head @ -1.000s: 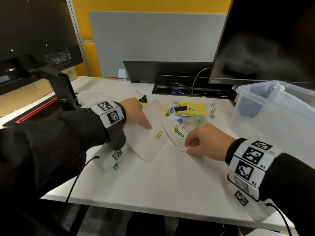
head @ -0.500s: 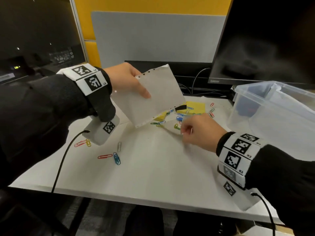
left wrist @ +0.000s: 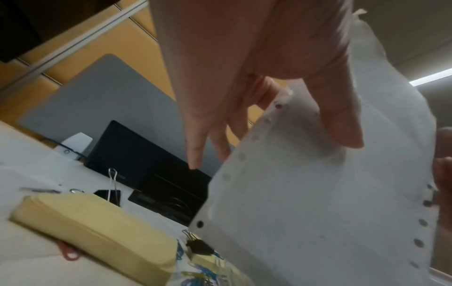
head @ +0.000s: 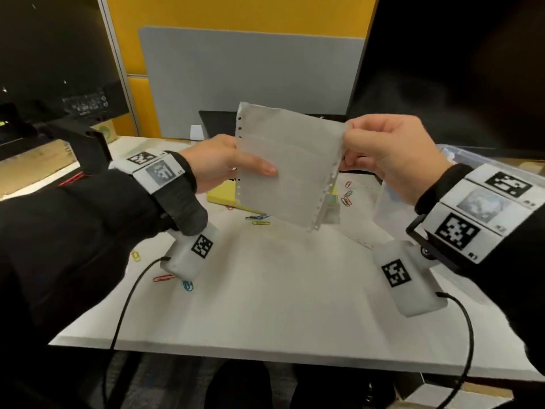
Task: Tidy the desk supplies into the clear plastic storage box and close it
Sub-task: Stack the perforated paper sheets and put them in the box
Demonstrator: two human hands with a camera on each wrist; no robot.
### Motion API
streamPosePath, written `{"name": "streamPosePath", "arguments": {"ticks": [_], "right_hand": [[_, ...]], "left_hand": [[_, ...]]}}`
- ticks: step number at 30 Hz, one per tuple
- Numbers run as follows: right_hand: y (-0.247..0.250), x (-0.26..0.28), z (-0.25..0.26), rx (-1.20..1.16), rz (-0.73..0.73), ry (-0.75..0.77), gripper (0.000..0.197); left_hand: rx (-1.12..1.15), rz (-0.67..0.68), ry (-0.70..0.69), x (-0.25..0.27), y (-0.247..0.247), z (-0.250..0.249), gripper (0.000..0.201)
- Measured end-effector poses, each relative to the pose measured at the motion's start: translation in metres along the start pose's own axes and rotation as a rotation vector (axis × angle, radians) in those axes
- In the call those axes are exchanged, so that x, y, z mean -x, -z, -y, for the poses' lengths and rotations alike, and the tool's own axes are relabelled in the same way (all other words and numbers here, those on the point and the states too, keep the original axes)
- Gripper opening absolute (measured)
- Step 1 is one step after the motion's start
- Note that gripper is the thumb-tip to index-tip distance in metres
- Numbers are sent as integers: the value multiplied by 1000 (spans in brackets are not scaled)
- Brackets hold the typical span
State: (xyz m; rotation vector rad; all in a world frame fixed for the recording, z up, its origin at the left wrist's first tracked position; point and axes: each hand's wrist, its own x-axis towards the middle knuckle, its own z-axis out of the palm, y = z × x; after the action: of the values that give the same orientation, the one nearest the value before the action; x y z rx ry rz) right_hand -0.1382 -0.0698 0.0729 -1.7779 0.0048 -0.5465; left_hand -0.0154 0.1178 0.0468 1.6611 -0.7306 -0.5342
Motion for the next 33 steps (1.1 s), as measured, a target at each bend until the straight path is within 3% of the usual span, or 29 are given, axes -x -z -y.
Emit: {"name": "streamPosePath", "arguments": {"ticks": [3,5,8,9,11,13,18,21,25,28,31,33], "right_hand": [[8,1,-14,48,-55,-66,17],[14,4,-27,253,-33,-197,5],[27,12,-55,1036,265,-524,42],[29,17,-62,1194,384,-626,51],[31,23,-74,1264,511,-730,41],[30,28,-81,1274,546,-720,31],[22,32,-96,1461,581,-545,36],[23,29,-96,1456,571,-524,30],[37,19,-95,1388,508,-493,49],[46,14,-97,1300,480,-450,41],[49,11,-97,1354,433,-317,33],[48,10,-96,1358,479,-241,32]], "left_hand": [[17,-92,-24,-6,-8,1,50],[31,-198,-50,-8,-7,-1,34],[60,-310,-53,-5,-3,-3,19],[67,-326,-44,-3,-2,-4,19],[84,-344,-10,3,-2,-5,19],[117,-341,41,8,-1,-5,19],[65,-270,201,16,-5,-7,16],[49,-265,226,16,-9,-10,13],[-5,-260,271,14,-10,-14,7],[-23,-229,312,14,-13,-16,8],[-27,-231,320,13,-16,-17,10],[-43,-234,321,11,-16,-20,14]]}}
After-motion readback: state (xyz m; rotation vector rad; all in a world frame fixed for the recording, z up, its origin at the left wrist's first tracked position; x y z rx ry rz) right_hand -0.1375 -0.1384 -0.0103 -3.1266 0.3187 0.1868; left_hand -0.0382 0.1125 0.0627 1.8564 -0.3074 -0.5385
